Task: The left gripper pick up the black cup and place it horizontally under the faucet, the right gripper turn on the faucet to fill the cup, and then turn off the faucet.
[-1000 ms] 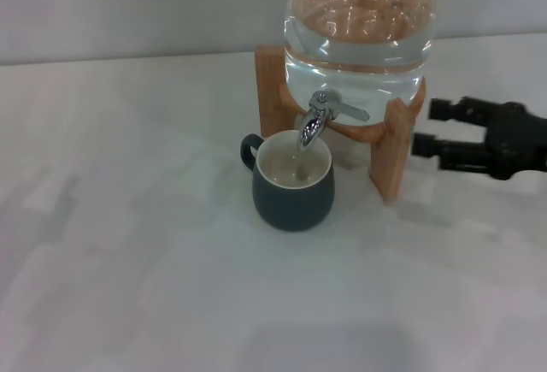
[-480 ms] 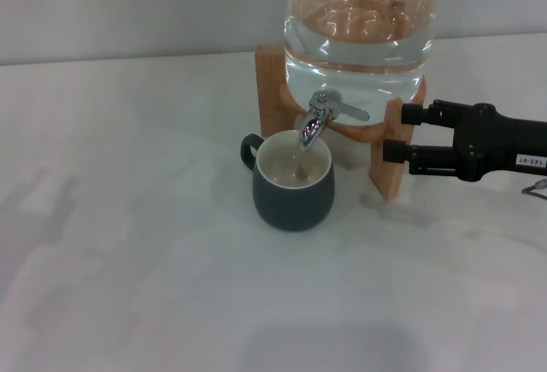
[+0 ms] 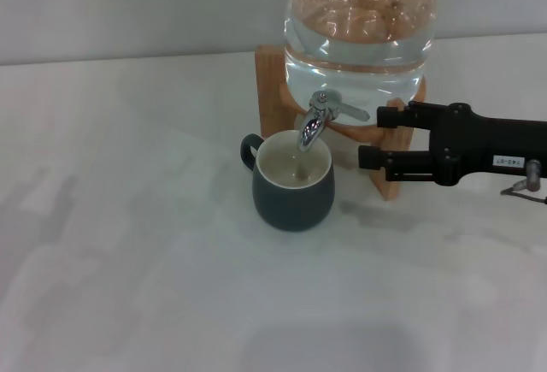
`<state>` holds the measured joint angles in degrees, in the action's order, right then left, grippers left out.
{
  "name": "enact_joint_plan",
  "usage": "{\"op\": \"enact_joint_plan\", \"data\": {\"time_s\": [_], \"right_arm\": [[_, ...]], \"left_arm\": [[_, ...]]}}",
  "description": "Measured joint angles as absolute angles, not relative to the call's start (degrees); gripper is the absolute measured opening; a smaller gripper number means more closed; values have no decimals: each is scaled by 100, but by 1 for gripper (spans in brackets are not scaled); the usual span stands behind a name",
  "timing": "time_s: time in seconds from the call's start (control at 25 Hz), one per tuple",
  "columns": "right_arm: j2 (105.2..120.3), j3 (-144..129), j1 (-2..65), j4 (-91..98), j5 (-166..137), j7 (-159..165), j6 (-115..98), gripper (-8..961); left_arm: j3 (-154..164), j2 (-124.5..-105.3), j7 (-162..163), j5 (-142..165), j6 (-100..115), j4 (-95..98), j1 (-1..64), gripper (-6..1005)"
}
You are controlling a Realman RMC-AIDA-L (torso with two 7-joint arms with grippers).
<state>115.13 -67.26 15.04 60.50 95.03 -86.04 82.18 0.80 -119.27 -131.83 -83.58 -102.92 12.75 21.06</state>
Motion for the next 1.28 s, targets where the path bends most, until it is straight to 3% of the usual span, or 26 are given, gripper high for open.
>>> {"op": "enact_joint_plan", "data": {"time_s": [1.28], "right_arm": [[11505,-7209,1548,6101,9746,-8536,8120,842]], "left_arm": [[117,-11936,-13187,-8359,-10284,1266,2030,472]]}}
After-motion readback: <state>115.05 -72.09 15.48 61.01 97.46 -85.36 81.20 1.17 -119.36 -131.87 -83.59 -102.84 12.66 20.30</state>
